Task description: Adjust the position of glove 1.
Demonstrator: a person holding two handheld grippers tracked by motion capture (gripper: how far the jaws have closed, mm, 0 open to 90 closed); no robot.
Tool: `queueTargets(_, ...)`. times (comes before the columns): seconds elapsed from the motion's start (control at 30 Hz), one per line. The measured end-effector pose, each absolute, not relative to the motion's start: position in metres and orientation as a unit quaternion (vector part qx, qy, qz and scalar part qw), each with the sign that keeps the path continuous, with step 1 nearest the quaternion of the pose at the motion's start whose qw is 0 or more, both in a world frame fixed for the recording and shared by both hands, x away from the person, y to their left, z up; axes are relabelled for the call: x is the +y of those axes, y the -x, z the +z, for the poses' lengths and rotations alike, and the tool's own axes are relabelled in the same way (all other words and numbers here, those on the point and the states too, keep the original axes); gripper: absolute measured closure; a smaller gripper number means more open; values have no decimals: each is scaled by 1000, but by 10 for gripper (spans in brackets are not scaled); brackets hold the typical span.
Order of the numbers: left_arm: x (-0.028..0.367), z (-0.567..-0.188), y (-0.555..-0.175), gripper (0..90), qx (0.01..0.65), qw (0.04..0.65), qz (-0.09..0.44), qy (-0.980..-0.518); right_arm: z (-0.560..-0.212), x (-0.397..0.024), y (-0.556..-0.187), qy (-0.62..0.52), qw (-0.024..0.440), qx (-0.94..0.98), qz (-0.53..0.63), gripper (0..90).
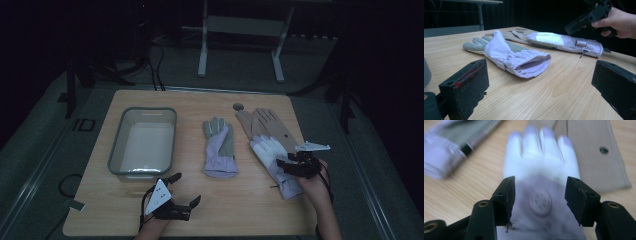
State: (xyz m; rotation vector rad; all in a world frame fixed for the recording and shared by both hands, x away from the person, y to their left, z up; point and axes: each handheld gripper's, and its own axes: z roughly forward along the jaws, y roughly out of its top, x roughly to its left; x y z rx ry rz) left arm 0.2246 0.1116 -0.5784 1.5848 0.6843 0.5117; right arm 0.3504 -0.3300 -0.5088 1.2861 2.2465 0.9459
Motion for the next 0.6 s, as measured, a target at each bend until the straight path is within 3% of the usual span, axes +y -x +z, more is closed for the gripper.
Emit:
queueTargets(0.33,113,-579,-225,13,301,624,220,-686,-544,-336,-354,-470,169,800,332,439)
queueTargets(0.47,112,-578,-225,13,301,623,220,-688,-544,-336,-350,-458,161,804,343,623)
queueTargets(0.6,112,-578,-225,13,302,622,222,-688,-541,-334,-349,-473,156,798,339,650)
